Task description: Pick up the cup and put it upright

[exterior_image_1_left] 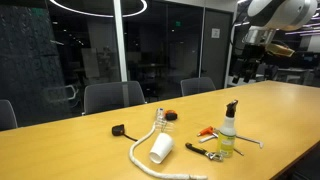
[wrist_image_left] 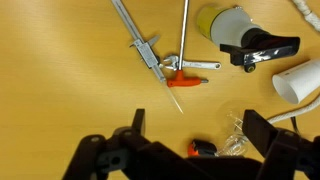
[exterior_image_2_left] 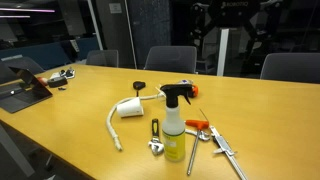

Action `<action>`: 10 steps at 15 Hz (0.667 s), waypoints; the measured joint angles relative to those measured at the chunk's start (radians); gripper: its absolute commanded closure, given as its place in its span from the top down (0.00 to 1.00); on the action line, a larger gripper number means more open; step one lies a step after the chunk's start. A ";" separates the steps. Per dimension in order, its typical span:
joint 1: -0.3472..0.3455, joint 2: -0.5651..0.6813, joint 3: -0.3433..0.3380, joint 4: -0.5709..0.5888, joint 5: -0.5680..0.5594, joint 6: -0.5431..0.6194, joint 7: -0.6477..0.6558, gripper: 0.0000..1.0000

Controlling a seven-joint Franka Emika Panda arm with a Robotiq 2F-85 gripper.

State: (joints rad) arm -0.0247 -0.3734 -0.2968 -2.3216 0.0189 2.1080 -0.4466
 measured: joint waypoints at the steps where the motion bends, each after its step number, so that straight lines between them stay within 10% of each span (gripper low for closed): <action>1: 0.000 0.000 0.000 0.006 0.000 0.000 0.000 1.00; 10: 0.000 -0.003 0.000 0.012 0.000 0.000 0.000 1.00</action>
State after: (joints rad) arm -0.0247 -0.3762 -0.2968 -2.3091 0.0189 2.1079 -0.4466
